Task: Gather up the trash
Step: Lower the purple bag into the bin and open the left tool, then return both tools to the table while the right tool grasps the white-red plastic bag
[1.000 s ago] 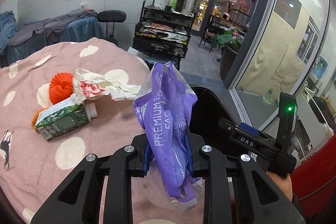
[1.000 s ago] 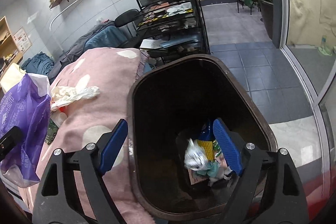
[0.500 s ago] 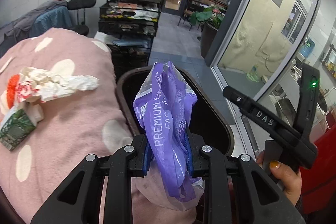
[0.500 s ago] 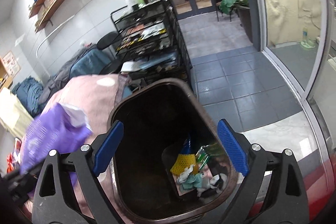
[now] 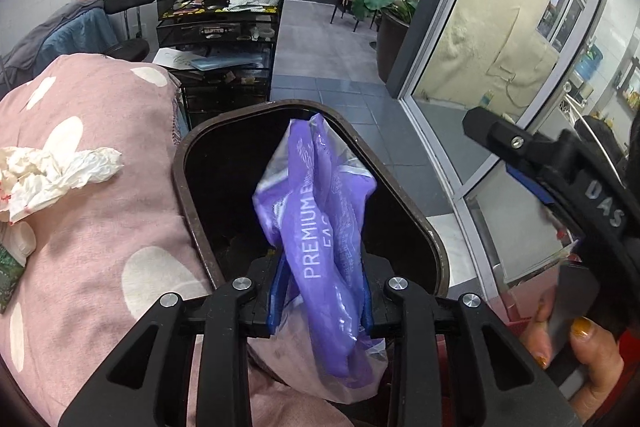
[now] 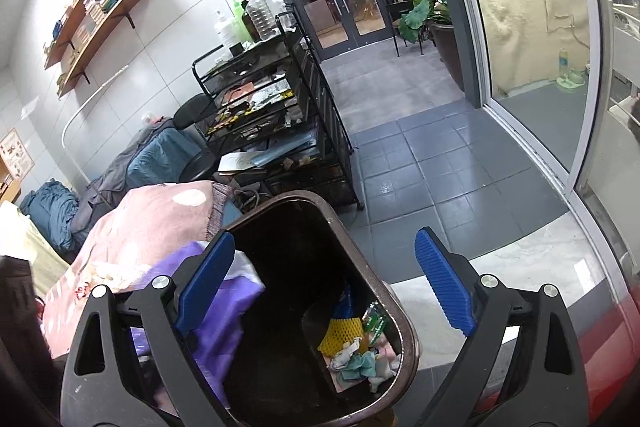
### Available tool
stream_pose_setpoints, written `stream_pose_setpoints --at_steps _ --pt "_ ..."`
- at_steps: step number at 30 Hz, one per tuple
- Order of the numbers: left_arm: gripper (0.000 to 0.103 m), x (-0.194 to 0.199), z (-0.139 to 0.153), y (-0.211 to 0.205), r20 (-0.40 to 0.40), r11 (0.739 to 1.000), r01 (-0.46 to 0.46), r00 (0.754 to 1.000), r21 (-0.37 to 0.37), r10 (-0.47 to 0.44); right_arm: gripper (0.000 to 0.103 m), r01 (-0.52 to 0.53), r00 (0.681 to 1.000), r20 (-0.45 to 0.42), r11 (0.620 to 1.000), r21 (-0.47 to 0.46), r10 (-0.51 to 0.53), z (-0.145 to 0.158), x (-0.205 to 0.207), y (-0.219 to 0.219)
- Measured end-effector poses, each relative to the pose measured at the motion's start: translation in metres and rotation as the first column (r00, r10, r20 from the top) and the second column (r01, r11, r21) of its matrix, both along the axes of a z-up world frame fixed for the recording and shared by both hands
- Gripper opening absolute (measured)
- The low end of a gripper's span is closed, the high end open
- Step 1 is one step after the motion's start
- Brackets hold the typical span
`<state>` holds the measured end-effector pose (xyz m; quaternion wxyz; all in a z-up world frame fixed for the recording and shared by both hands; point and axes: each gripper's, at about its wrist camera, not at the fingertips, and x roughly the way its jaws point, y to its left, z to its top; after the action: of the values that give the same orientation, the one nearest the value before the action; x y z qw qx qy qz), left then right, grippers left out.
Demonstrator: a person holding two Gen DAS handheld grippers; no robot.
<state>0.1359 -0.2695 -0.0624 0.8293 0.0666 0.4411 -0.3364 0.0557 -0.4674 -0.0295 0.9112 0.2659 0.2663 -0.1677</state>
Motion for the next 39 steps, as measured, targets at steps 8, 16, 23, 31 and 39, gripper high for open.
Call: stream_pose_setpoints --at_steps 8,16,23,31,39 --pt "0.082 -0.003 -0.003 -0.001 0.048 1.0 -0.012 0.999 0.018 0.011 0.092 0.0 1.0 0.016 1.0 -0.019 0.0 0.011 -0.002 0.006" --pt "0.093 -0.023 0.017 0.01 0.155 1.0 -0.011 0.988 0.021 0.008 0.094 -0.017 0.999 0.031 1.0 -0.025 0.018 0.014 0.004 0.013" --pt "0.096 -0.044 0.033 0.037 0.262 0.998 -0.04 0.965 0.045 0.027 0.094 -0.077 0.996 0.042 0.997 -0.026 0.078 0.017 0.004 0.02" --pt "0.097 -0.045 0.036 0.093 0.286 0.993 -0.111 0.954 0.039 0.096 0.096 -0.219 0.975 0.016 0.973 -0.067 0.22 0.01 0.019 0.052" --pt "0.097 -0.035 0.024 0.16 0.25 0.97 -0.236 0.944 0.05 0.216 0.096 -0.367 0.93 -0.018 0.929 -0.058 0.366 0.005 0.04 0.094"
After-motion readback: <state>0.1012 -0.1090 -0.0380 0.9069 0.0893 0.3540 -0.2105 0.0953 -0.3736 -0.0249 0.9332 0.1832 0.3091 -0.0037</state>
